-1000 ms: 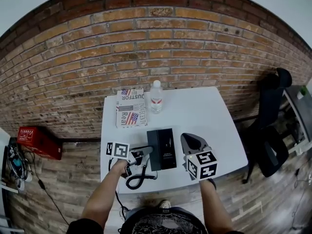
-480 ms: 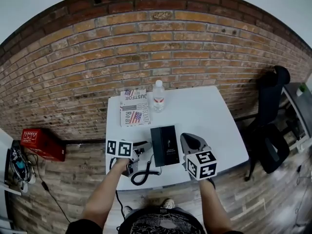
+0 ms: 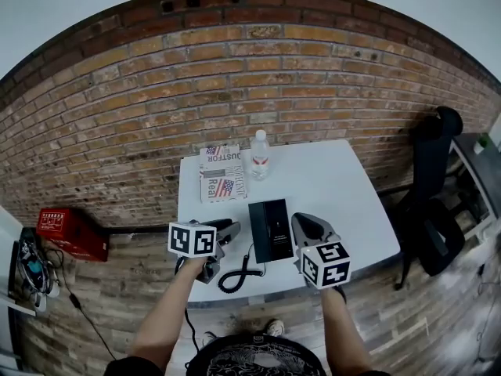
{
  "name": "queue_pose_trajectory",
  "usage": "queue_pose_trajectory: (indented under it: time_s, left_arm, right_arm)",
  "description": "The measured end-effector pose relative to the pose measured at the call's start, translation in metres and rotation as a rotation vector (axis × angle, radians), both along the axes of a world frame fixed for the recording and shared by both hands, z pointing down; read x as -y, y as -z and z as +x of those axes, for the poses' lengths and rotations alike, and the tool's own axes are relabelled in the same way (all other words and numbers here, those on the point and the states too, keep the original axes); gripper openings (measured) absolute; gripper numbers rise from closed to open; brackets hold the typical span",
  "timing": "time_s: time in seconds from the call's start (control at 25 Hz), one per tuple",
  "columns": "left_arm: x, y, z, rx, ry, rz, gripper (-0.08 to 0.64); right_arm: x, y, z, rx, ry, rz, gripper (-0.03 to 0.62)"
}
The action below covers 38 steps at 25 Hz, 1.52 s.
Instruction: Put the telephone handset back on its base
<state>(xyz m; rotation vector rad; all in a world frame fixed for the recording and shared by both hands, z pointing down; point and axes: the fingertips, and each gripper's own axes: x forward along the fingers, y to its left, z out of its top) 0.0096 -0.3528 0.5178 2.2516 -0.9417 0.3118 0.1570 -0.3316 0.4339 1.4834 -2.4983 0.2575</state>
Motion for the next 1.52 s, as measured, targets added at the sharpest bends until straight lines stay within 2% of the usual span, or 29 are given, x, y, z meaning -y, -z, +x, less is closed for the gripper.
queue_pose_trajectory:
  time_s: [0.44, 0.64, 1.12, 1.52]
  left_arm:
    - [-0.014, 0.064, -0.033, 0.126, 0.090, 0.239, 0.114]
    - [-0.023, 0.084, -0.045, 0.162, 0.150, 0.324, 0.110]
    - [-0.037, 0.104, -0.081, 0.295, 0.257, 0.452, 0.023]
    - [-0.042, 0.100, -0.089, 0.305, 0.300, 0.448, 0.008]
  right_arm:
    - [-0.016, 0.013, -0.006, -0.005, -0.020, 0.025, 0.002]
    - [-0.019, 0.022, -0.005, -0.005, -0.037, 0.042, 0.002]
    - [-0.026, 0.029, -0.018, -0.015, -0.041, 0.059, 0.002]
    - [-0.028, 0.029, -0.020, -0.024, -0.030, 0.062, 0.002]
